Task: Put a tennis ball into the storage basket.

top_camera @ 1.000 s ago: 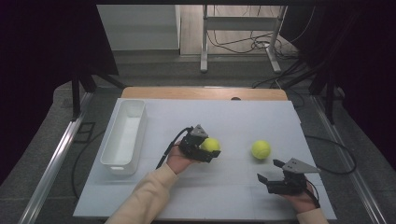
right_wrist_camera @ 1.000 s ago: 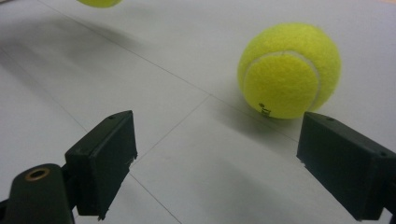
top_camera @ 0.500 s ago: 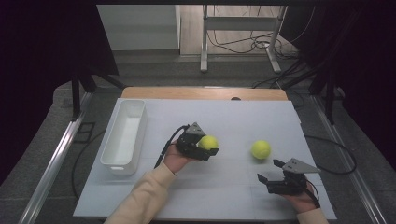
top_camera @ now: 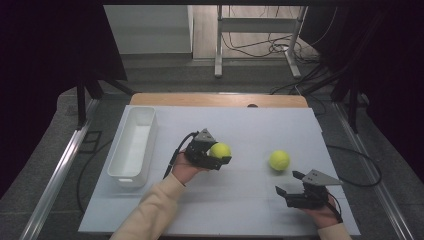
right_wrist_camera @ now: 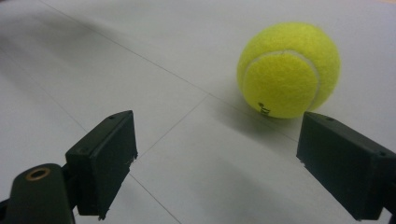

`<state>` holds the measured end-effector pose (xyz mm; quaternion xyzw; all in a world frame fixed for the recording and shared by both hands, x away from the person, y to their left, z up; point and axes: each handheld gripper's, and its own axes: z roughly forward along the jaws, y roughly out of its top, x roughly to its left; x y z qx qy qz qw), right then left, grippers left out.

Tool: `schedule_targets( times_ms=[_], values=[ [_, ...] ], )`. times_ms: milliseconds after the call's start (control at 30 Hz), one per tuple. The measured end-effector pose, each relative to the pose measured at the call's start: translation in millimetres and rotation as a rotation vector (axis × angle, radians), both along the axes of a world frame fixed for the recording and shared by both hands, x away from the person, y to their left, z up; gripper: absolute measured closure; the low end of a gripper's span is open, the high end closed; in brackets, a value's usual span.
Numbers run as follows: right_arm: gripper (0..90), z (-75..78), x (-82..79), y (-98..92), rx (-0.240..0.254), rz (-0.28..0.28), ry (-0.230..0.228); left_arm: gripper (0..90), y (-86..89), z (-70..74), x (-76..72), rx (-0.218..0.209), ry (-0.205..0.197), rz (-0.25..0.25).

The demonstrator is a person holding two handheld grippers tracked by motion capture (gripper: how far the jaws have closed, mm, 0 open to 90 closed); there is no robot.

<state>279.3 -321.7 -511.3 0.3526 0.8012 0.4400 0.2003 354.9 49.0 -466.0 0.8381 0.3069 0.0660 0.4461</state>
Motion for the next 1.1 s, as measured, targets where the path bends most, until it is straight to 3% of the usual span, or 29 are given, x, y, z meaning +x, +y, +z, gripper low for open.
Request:
schedule_targets(
  times_ms=[1100],
  values=[
    [12.7,0.2,-0.1,-0.2,0.008,0.001,-0.001,26.3,30.1,23.4,-0.2,-0.059,-0.043,0.056]
  ],
)
